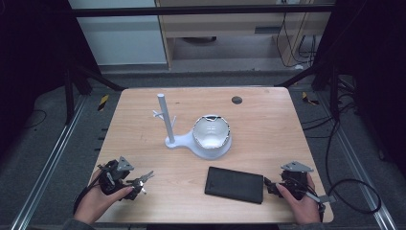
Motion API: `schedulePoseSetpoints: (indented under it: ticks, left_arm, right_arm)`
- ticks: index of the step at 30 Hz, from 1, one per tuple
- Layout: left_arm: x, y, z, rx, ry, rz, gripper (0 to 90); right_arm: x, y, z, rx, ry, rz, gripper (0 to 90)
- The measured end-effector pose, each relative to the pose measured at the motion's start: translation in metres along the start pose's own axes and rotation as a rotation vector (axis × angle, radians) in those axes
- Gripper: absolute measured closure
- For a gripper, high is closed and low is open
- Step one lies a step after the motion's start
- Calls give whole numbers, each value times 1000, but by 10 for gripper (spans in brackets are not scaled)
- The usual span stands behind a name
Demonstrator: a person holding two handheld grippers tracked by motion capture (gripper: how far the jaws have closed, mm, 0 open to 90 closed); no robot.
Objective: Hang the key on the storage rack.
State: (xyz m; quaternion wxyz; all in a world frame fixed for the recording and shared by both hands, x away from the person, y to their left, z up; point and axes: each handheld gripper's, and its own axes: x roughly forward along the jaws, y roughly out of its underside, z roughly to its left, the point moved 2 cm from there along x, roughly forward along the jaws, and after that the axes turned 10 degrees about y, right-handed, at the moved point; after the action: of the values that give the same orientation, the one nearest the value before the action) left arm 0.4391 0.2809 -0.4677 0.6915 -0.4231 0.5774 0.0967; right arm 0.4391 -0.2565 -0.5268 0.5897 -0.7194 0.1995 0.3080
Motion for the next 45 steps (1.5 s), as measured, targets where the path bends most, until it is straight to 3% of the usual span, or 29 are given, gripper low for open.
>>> schedulePoseSetpoints:
  ticks: [6, 14, 20, 23, 26, 28, 30, 41, 45]
  left_arm:
    - [1, 4, 4, -13, 7, 28, 67]
    - [8, -1, 1, 10, 8, 54, 88]
    - [14, -4, 3, 25, 52, 87, 218]
    - [14, -5, 2, 73, 79, 108, 293]
    - [9, -5, 3, 96, 72, 109, 381]
    - [6, -3, 6, 125, 46, 142, 415]
    - [6, -2, 7, 129, 52, 154, 449]
    - [16, -3, 16, 152, 69, 236, 484]
    - [19, -4, 20, 147, 95, 237, 497]
  right_arm:
    - [0, 0, 0, 0, -1, 0, 22]
    - [0, 0, 0, 0, -1, 0, 21]
    - [0, 0, 0, 0, 0, 0, 21]
    - [0, 0, 0, 0, -1, 1, 21]
    - [0, 0, 0, 0, -1, 1, 21]
    - [0, 0, 0, 0, 0, 0, 21]
    - [0, 0, 0, 1, -1, 1, 20]
    - [0, 0, 0, -3, 3, -2, 20]
    - [0, 0, 0, -3, 2, -2, 19]
